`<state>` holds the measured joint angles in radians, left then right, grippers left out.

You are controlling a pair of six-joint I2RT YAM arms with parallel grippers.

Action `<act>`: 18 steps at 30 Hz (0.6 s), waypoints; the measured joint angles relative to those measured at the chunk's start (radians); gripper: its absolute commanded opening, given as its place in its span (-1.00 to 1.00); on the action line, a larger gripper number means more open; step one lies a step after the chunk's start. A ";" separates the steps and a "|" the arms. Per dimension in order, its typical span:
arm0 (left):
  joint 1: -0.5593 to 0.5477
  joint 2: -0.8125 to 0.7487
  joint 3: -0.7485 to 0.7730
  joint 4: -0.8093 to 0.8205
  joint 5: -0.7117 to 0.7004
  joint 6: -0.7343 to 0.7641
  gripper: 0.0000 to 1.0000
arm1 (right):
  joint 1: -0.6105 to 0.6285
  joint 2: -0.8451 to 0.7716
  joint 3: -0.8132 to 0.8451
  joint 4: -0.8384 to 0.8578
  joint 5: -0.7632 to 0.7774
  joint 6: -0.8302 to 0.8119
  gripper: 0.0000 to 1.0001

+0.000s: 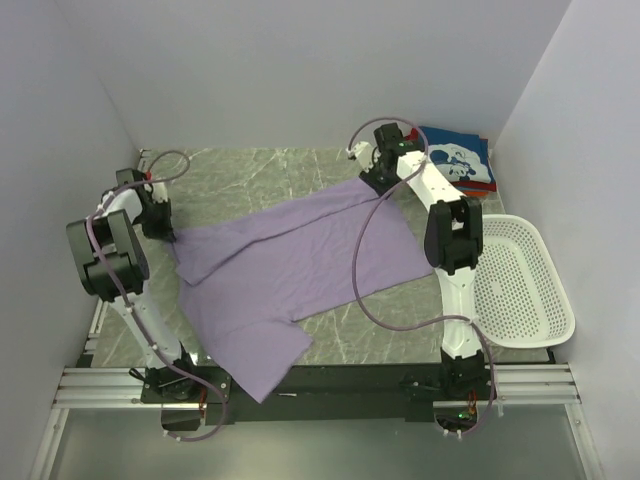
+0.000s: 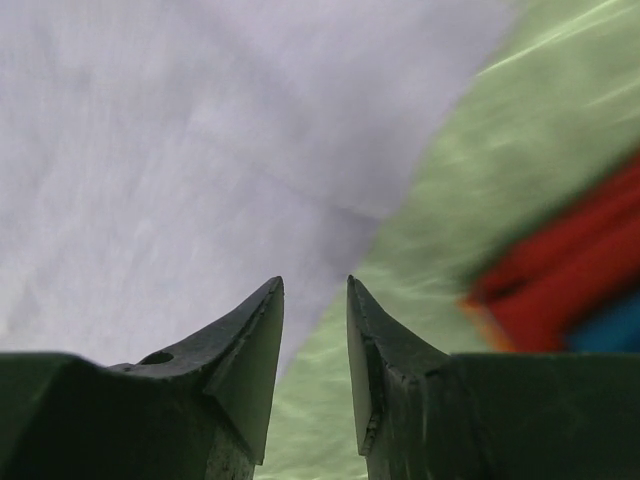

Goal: Fold and stack the t-shirts
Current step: Fold the tshirt

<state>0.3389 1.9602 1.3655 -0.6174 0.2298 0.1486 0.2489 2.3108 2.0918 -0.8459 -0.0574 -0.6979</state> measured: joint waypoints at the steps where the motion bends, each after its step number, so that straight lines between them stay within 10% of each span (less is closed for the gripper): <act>1: 0.000 0.034 0.045 0.003 -0.007 0.000 -0.99 | 0.000 0.002 -0.020 -0.009 -0.002 0.010 -0.24; 5: 0.000 0.166 0.251 -0.016 -0.023 0.000 -0.87 | 0.000 0.002 -0.088 -0.043 -0.017 0.048 -0.24; 10: 0.000 0.237 0.413 -0.039 -0.003 0.019 0.04 | 0.002 0.002 -0.136 -0.077 -0.043 0.087 -0.25; 18: 0.001 0.029 0.285 -0.063 0.100 0.080 0.14 | 0.004 -0.061 -0.277 -0.071 -0.080 0.124 -0.28</act>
<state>0.3397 1.9892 1.6505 -0.6804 0.3294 0.2287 0.2527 2.2494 1.8153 -0.9169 -0.1375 -0.5735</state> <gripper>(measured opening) 0.567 0.366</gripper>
